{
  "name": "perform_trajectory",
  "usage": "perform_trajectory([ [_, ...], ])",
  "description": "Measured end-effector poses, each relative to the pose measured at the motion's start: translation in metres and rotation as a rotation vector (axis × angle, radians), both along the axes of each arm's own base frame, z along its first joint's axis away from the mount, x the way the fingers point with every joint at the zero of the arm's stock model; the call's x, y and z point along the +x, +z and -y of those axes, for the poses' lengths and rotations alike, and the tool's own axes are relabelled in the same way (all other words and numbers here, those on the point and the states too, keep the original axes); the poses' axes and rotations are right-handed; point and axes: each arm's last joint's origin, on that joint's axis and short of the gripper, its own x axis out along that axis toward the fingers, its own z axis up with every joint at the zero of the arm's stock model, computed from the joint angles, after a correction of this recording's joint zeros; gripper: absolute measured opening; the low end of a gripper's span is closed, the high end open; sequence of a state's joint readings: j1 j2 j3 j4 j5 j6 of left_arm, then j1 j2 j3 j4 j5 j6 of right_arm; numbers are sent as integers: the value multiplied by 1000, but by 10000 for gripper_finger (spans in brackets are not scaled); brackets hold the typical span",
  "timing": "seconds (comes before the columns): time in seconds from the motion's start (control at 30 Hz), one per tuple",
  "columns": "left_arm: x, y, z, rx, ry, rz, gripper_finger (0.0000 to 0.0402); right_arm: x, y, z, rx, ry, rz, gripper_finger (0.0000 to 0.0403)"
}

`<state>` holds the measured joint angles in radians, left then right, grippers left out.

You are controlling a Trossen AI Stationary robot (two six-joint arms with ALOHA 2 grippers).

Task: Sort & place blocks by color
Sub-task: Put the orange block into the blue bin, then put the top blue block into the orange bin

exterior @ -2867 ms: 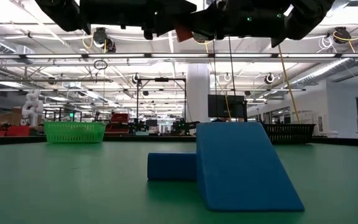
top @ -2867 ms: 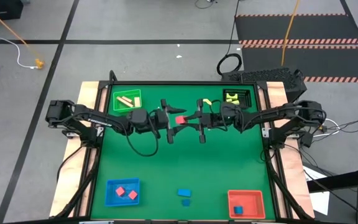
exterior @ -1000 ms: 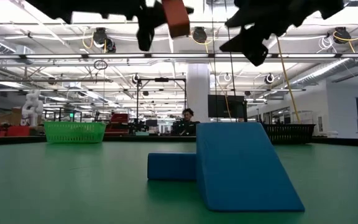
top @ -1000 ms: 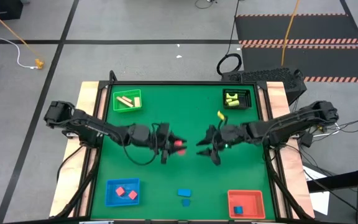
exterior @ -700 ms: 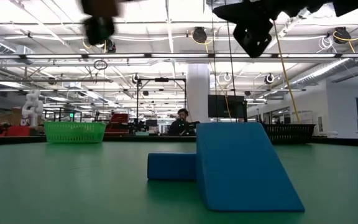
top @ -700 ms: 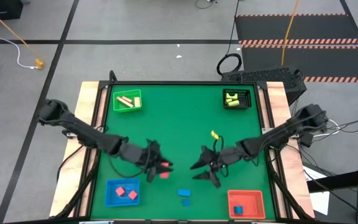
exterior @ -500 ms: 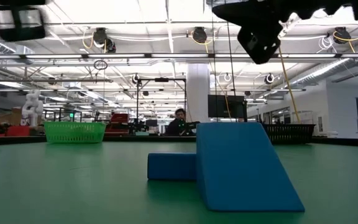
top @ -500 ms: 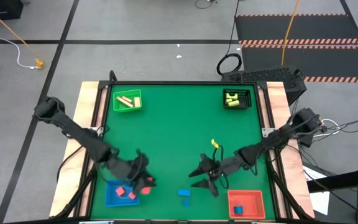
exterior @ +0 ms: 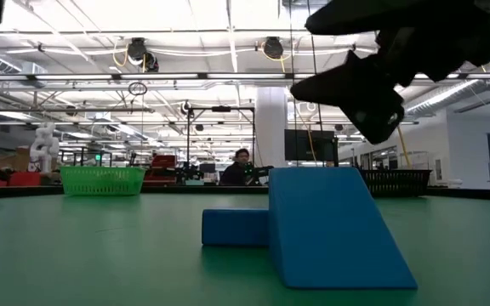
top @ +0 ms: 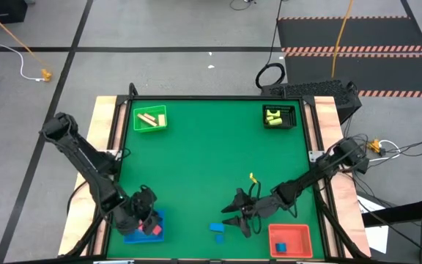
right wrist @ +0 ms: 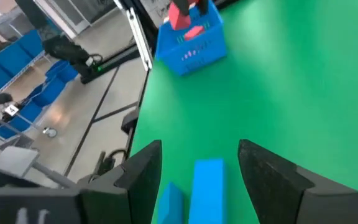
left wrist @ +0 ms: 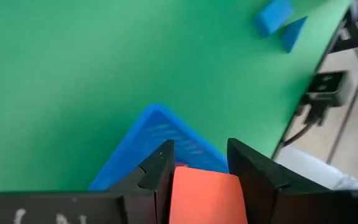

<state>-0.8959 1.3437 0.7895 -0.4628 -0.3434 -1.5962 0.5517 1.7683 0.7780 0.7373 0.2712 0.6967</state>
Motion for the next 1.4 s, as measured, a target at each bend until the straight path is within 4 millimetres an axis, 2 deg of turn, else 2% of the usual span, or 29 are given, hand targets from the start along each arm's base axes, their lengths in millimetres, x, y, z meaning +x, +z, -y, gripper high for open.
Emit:
perform_trajectory([
  [0.2,-6,-1,3,-2,-7,-27,140,-1,-4,-3,-27,-25,1,201],
  [0.4,-6,-1,3,-7,2,-30,241,-1,-4,-3,-70,-9,14,201],
  [0.53,-2,0,2,-39,39,-14,271,-1,-4,-3,-98,1,20,201],
  [0.83,26,19,5,-70,-15,285,257,-1,-6,-3,-225,42,50,201],
  [1.07,40,37,7,-28,-96,509,241,10,-31,-24,-344,114,30,201],
  [1.23,42,42,9,-8,-133,572,241,14,-40,-39,-370,150,30,201],
  [1.4,42,42,9,26,-152,581,241,11,-44,-45,-382,171,13,201],
])
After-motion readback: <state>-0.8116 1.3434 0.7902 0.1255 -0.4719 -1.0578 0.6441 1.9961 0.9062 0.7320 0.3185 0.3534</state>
